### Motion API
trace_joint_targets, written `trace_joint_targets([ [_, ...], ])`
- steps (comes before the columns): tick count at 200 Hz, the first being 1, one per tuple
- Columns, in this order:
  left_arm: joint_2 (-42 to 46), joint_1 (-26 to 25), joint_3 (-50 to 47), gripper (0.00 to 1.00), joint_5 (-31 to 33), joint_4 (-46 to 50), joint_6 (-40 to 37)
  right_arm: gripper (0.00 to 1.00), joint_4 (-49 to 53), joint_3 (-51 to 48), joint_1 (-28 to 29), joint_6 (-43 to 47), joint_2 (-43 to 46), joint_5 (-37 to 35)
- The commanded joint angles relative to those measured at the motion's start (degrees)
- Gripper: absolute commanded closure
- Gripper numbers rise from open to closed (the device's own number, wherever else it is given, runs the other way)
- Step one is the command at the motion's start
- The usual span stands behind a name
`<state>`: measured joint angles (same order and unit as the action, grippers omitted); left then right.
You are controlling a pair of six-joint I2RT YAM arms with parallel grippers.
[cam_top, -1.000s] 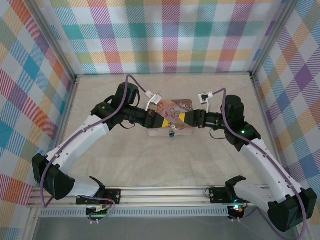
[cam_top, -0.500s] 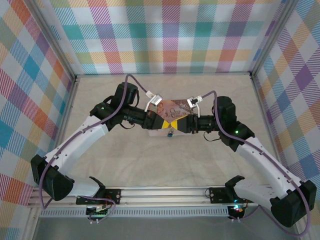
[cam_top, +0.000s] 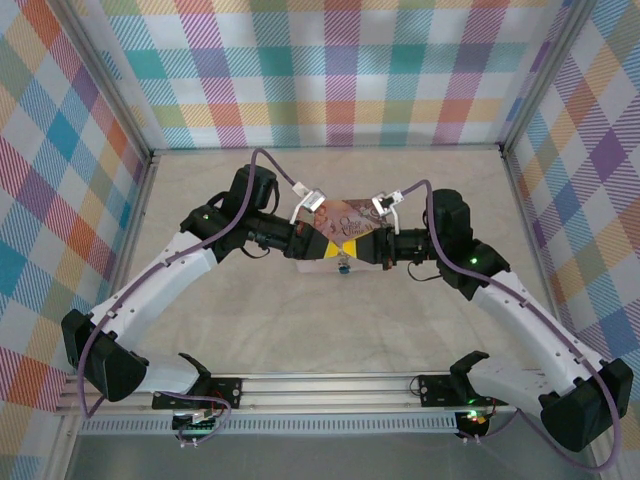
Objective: Unlock the padlock with the key
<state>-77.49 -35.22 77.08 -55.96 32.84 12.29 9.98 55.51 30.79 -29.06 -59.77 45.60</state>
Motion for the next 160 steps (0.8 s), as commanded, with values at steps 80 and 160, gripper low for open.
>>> trace_joint_targets([
  [80,1.6,4.3,-0.5,0.36,10.0,-6.9,11.4,1.00,5.5,-0.1,0.2,11.0,7.0,-15.9],
  [160,-2.0,8.8,-0.7,0.22,17.7,-11.9,30.7,1.00,-0.7,1.3,3.7,31.1,6.0,-48.9],
])
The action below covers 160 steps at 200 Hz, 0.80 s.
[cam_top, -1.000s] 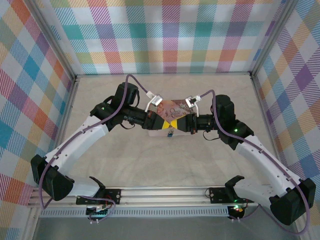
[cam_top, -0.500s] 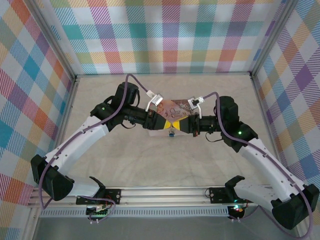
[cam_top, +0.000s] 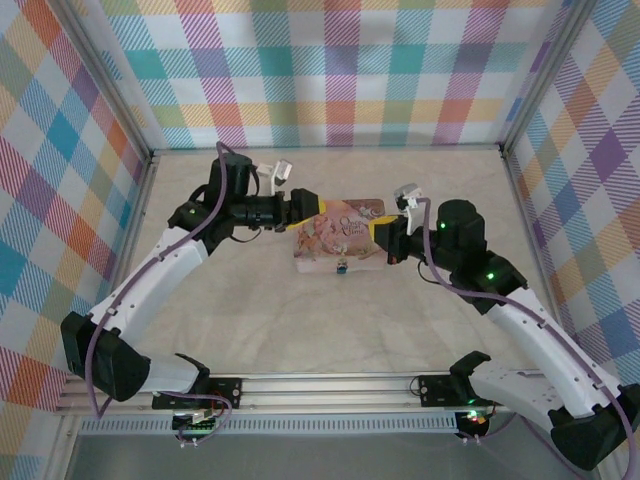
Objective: Unlock the padlock with the key
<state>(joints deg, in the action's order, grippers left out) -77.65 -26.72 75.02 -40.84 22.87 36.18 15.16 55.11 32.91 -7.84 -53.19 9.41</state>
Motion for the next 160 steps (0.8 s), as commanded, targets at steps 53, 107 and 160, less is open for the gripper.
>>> trace_joint_targets([
  [53,-5.5,0.3,7.6,0.20,2.7,-3.9,12.5,1.00,-22.0,1.1,8.1,29.2,-2.6,-26.6],
  [107,-7.6,0.3,14.3,0.11,0.6,-13.1,19.6,1.00,-41.4,-0.6,13.5,46.6,-5.1,-33.1],
  [160,-9.3,-2.5,24.3,0.20,2.8,-8.2,17.4,1.00,-44.9,-0.2,14.8,51.3,-6.5,-32.3],
])
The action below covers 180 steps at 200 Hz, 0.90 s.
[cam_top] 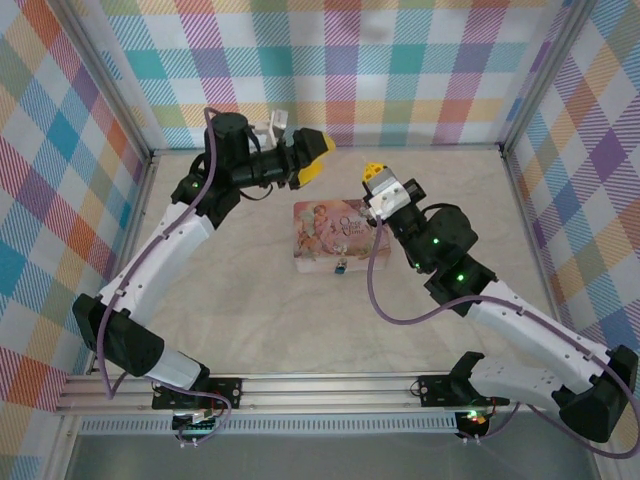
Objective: Unlock the padlock with the key
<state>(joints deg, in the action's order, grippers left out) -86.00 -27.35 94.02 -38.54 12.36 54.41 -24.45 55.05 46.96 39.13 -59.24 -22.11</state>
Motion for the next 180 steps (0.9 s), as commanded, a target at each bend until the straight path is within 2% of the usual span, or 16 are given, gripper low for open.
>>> trace_joint_targets([
  [1,-1.0,-1.9,5.5,0.21,0.6,2.5,-0.9,1.00,-5.3,-0.1,0.8,4.3,-0.5,-0.8],
  [19,-2.2,-3.2,7.9,0.22,0.7,3.1,-0.8,1.00,-5.6,0.0,1.4,5.4,-0.8,-0.7],
  [38,-3.7,-4.9,10.5,0.17,1.0,5.9,-1.1,1.00,-6.0,0.1,2.1,6.4,-1.1,-0.7],
  [80,-6.3,-7.8,14.3,0.19,1.6,9.0,-1.9,1.00,-6.8,0.5,3.1,8.8,-2.0,-1.6],
  [126,-5.6,-8.3,14.2,0.34,2.7,9.6,-2.3,1.00,-6.8,0.9,3.4,9.6,-2.8,-2.4],
  [180,-5.1,-8.3,14.2,0.59,3.7,11.4,-3.2,1.00,-6.5,0.9,3.4,9.9,-3.3,-2.6],
])
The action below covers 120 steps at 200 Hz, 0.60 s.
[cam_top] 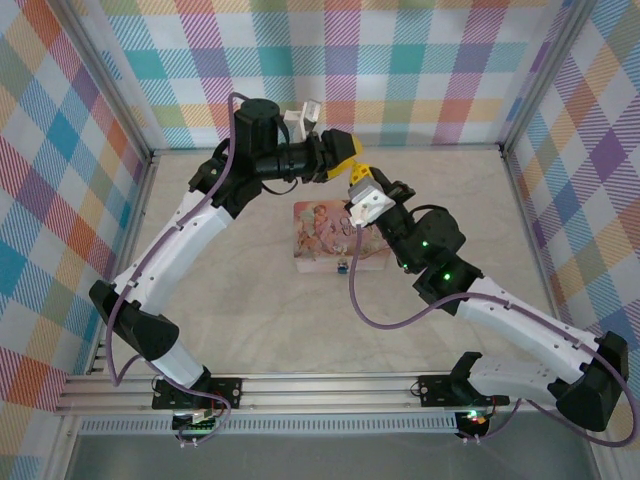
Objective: Unlock the padlock with the key
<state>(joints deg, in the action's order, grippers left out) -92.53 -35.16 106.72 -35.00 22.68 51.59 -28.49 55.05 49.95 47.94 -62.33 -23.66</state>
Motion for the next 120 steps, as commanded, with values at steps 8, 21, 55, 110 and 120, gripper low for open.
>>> trace_joint_targets([
  [8,1.4,-0.5,1.5,0.62,0.0,1.1,-0.4,1.00,-2.4,0.9,0.5,1.3,-0.3,-1.0],
  [21,1.4,-0.5,1.6,0.68,0.0,1.1,-0.5,1.00,-2.3,0.9,0.5,1.4,-0.3,-0.9],
  [55,1.3,-0.5,1.6,0.82,0.1,1.6,-0.7,1.00,-2.1,0.7,0.5,1.8,-0.3,-1.1],
  [110,1.5,-0.1,1.5,1.00,0.9,2.8,-2.2,0.98,-0.2,0.4,0.5,0.0,0.7,-1.3],
  [120,1.6,0.0,1.3,1.00,1.6,3.5,-3.1,0.89,4.5,1.8,0.4,-2.1,0.8,-1.0],
])
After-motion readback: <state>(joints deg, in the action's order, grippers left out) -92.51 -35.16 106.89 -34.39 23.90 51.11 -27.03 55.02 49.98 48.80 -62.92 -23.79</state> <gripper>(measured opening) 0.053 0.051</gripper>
